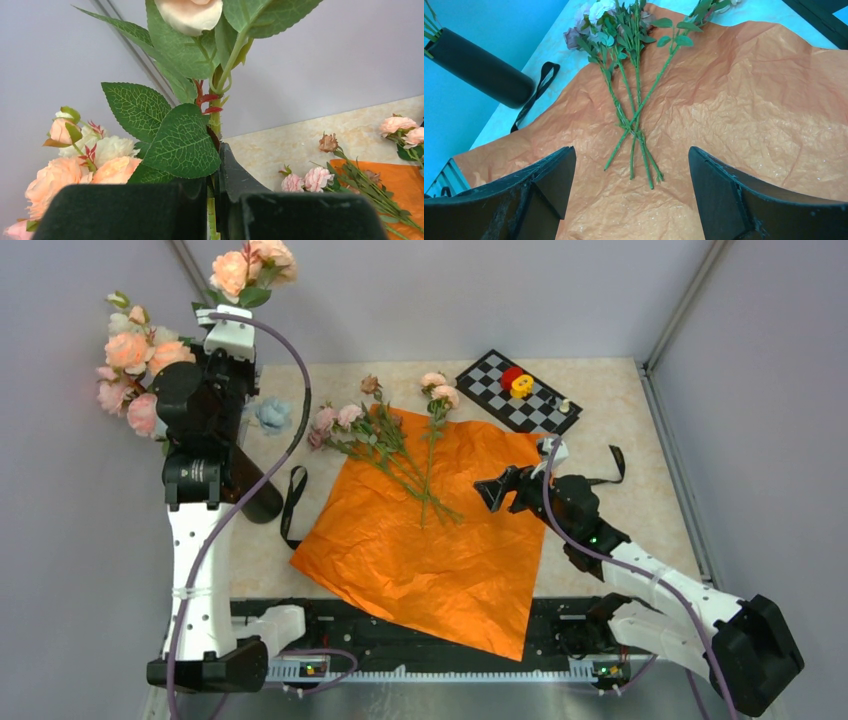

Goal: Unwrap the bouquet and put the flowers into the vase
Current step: Insert the fake flower into the vase.

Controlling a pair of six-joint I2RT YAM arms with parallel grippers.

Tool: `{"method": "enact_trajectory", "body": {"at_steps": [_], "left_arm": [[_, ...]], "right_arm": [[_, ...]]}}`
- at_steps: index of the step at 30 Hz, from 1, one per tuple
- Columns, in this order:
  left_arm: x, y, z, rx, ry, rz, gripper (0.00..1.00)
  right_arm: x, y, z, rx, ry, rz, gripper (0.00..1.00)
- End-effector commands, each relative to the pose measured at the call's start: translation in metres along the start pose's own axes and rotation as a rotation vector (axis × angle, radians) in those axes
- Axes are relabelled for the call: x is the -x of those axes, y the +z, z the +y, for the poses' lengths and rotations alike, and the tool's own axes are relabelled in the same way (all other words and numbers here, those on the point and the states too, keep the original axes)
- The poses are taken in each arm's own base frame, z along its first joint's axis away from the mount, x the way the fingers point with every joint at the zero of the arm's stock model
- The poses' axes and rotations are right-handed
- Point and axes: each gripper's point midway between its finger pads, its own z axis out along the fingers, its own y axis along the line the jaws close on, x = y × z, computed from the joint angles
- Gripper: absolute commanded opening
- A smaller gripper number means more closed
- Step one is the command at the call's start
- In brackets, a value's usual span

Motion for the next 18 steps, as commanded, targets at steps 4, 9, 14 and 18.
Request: {"method": "enact_trajectory", "body": {"at_steps": [4, 9, 14, 18], "left_arm": [[0.032, -0.005, 0.016, 0.024, -0.035, -0.125, 0.00], [0.049, -0.006, 0.017, 0.009, -0.045, -0.167, 0.00], [0.049, -0.005, 0.018, 0.005, -0.043, -0.171, 0.00], [0.052, -0.005, 0.017, -0.002, -0.042, -0.183, 0.00]], "right_arm": [[0.022, -0.001, 0.013, 0.054, 0.009, -0.067, 0.84], [0.020, -0.001, 0.013, 0.058, 0.013, -0.063, 0.84], [0.019, -0.001, 0.013, 0.059, 0.019, -0.061, 0.84], [0.017, -0.001, 0.013, 0.061, 0.021, -0.056, 0.84]]}}
